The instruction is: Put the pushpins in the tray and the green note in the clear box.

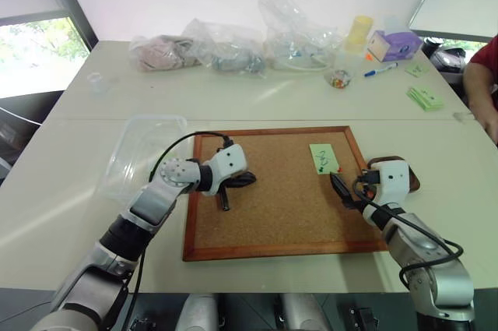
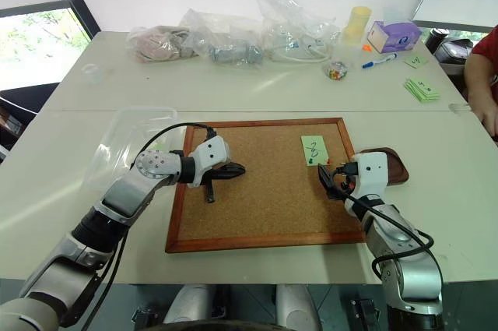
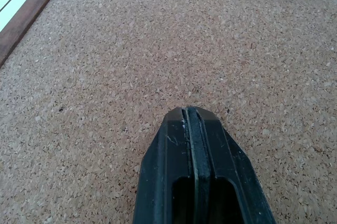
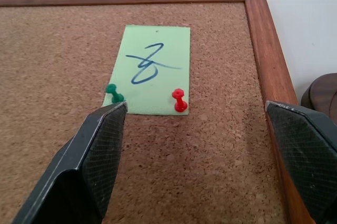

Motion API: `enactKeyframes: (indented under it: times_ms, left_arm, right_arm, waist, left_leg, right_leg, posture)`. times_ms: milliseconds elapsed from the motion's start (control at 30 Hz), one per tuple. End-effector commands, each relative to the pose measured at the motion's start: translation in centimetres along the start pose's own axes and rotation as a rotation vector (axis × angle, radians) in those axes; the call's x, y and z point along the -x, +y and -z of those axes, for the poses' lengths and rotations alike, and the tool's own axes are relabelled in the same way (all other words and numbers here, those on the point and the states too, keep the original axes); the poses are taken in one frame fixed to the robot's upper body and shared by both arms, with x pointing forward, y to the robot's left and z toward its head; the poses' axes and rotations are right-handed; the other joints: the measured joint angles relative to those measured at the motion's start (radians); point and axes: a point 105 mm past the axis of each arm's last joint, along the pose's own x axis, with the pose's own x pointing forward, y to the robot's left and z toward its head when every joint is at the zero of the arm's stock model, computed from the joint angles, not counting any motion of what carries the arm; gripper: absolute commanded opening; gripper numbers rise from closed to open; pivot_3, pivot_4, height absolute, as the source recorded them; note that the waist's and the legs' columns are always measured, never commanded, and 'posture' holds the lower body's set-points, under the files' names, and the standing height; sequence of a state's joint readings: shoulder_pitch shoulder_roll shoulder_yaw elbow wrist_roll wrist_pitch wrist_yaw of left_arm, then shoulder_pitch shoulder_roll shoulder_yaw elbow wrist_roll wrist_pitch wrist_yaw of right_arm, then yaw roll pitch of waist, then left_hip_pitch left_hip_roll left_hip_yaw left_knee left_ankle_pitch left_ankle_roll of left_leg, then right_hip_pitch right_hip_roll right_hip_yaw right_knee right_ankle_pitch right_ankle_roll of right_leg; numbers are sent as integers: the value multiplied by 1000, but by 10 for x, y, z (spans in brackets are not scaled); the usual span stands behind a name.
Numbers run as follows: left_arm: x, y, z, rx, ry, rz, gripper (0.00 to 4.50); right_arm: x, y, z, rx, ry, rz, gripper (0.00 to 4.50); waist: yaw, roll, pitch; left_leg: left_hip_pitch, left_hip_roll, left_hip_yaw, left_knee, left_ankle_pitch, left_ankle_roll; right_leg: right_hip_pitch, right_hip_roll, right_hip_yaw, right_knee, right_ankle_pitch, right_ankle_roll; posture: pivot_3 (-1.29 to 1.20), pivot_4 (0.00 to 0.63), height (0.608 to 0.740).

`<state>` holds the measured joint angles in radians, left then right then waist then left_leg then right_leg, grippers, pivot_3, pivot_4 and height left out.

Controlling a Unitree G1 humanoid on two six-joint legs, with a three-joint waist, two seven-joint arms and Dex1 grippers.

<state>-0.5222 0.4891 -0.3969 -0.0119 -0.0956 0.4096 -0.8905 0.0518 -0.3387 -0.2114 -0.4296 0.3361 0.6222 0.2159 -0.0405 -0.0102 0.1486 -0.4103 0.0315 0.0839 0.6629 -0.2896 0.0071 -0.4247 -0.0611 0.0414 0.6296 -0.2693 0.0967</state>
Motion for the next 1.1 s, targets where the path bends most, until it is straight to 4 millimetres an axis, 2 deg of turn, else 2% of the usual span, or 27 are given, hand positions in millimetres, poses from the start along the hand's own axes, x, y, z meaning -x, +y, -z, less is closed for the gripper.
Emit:
enactKeyframes:
  times_ms: [33, 133, 267, 333, 367, 600, 767, 867, 1100]
  left_arm:
    - [2, 1, 11, 22, 40, -16, 0]
    - [2, 0, 11, 25, 39, -19, 0]
    - [2, -1, 12, 29, 40, -25, 0]
    - [2, -1, 12, 30, 41, -29, 0]
    - [2, -1, 12, 30, 41, -32, 0]
    - [3, 0, 15, 29, 55, -35, 0]
    - [4, -3, 27, -6, 131, -9, 0]
    - [5, -3, 31, 3, 157, -5, 0]
    - [5, -3, 35, 2, 184, 1, 0]
  right_arm:
    - [-4, 0, -11, 14, -49, -6, 4295]
    - [-8, 1, -11, 11, -50, -14, 3449]
    - [-11, 5, -9, 9, -44, -37, 1452]
    - [-11, 7, -8, 6, -39, -48, 310]
    - [-11, 8, -7, 5, -37, -50, 29]
    - [-9, 5, -11, -1, -67, -25, 29]
    - [-1, -6, -34, 70, -202, 55, 29]
    - [7, -11, -45, 46, -275, 95, 29]
    - [12, -11, -51, 40, -324, 99, 29]
  waist:
    - [0, 0, 0]
    - [0, 0, 0]
    - [1, 0, 0]
    - [1, 0, 0]
    - [1, 0, 0]
    - [1, 0, 0]
    - [2, 0, 0]
    - [2, 0, 0]
    - [-2, -3, -2]
  left_leg:
    - [0, 0, 0, 0, 0, 0]
    - [0, 0, 0, 1, 0, 0]
    - [0, 0, 0, 1, 0, 0]
    - [0, 0, 0, 1, 0, 0]
    - [0, 0, 0, 1, 0, 0]
    - [1, 0, 0, 1, 0, 0]
    - [1, 0, 0, 1, 0, 0]
    - [1, 0, 0, 1, 0, 0]
    - [4, 1, 0, 2, 1, 0]
  right_leg:
    - [0, 1, 0, 0, 0, 0]
    - [0, 3, -1, 0, 0, 1]
    - [0, 4, -1, 0, 2, 4]
    - [0, 5, -1, 1, 2, 4]
    - [1, 5, -1, 1, 2, 4]
    - [1, 5, -1, 1, 2, 4]
    - [1, 5, -1, 2, 2, 4]
    - [1, 6, 0, 2, 2, 5]
    - [4, 7, 0, 2, 2, 5]
  posture:
    - [0, 150, 737]
    - [0, 150, 737]
    - [0, 150, 737]
    - [0, 150, 737]
    - [0, 150, 737]
    - [0, 150, 737]
    - [0, 150, 737]
    - [0, 150, 737]
    - [0, 150, 737]
